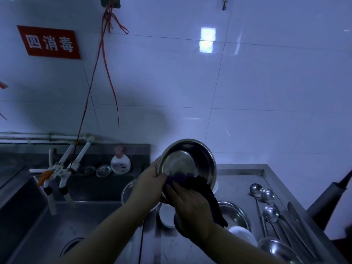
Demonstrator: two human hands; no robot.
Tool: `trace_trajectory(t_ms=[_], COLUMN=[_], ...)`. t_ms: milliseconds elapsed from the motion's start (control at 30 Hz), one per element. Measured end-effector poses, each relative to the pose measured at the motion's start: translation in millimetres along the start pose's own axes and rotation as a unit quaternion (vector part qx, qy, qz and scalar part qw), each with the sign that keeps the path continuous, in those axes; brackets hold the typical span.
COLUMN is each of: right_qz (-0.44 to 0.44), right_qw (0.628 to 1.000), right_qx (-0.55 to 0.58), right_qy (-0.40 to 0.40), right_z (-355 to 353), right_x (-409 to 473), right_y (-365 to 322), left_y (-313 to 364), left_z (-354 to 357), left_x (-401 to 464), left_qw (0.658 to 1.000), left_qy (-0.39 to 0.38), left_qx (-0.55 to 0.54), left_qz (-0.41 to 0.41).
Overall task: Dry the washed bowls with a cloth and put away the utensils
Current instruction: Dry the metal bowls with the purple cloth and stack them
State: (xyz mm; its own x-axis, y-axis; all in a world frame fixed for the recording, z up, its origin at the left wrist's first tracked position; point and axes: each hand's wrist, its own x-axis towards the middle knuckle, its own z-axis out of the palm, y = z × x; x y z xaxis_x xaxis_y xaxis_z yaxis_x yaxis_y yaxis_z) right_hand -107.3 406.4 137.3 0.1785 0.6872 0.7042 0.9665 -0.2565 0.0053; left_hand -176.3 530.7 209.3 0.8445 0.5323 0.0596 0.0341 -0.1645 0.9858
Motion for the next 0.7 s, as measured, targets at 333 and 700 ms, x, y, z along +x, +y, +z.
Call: trace_trajectory(t_ms=[333, 700], right_qz=[-0.283, -0.047], right_qw=[0.953, 0.997], right_qx=[-0.095, -0.054], right_qy=[-0.046, 0.023], right_z=[-33.9, -3.3], right_x=[15.5, 15.2], right_y=[62.0, 0.9], left_y=[36.3, -2.0], left_z=[-50.7, -8.8], left_x=[26.0, -4.0], left_qw=[0.983, 0.999], left_qy=[-0.099, 0.043], left_qx=[0.146, 0.014], left_qz=[-0.058, 0.024])
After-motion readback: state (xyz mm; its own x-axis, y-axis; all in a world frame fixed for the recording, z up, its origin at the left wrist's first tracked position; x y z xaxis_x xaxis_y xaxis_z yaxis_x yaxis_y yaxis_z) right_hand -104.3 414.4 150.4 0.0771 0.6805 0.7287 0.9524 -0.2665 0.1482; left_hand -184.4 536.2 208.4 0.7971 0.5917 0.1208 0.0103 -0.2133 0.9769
